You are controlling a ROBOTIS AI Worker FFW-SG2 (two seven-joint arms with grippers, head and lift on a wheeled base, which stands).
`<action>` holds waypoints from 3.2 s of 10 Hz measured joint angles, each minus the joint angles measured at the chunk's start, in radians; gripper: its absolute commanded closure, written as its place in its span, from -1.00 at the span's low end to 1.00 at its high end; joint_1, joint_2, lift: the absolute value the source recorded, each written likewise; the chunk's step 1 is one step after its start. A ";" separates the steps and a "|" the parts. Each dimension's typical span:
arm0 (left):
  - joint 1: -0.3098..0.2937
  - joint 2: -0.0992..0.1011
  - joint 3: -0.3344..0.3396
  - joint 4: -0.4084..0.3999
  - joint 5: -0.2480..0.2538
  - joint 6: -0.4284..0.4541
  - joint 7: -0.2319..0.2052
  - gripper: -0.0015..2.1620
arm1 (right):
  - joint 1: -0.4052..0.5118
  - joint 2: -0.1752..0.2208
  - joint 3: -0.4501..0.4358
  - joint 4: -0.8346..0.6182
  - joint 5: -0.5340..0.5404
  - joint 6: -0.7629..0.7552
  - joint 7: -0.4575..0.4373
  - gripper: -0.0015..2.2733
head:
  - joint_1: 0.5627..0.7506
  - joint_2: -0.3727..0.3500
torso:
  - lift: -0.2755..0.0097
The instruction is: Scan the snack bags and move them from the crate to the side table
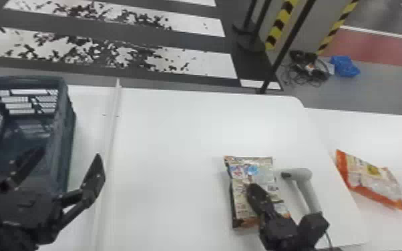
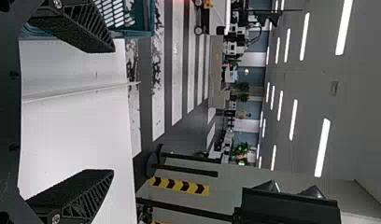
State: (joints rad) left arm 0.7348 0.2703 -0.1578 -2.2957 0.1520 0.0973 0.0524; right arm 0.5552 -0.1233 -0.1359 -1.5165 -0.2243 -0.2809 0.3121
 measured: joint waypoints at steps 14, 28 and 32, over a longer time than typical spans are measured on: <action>0.027 0.003 -0.005 0.027 0.001 -0.066 -0.024 -0.93 | 0.033 -0.135 -0.267 -0.109 -0.085 0.280 0.162 -0.94 | 0.41 -0.94 | 0.32; -0.010 0.006 -0.028 0.040 0.013 -0.060 -0.037 -0.93 | 0.087 -0.057 -0.328 -0.202 -0.137 0.289 0.012 0.97 | 0.41 -0.94 | 0.32; -0.039 0.006 -0.050 0.057 0.019 -0.055 -0.037 -0.93 | 0.230 0.014 -0.294 -0.338 -0.160 0.248 0.016 0.97 | 0.41 -0.94 | 0.32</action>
State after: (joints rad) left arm 0.6960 0.2761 -0.2080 -2.2391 0.1708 0.0421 0.0153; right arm 0.7856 -0.1094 -0.4300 -1.8543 -0.3839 -0.0333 0.3282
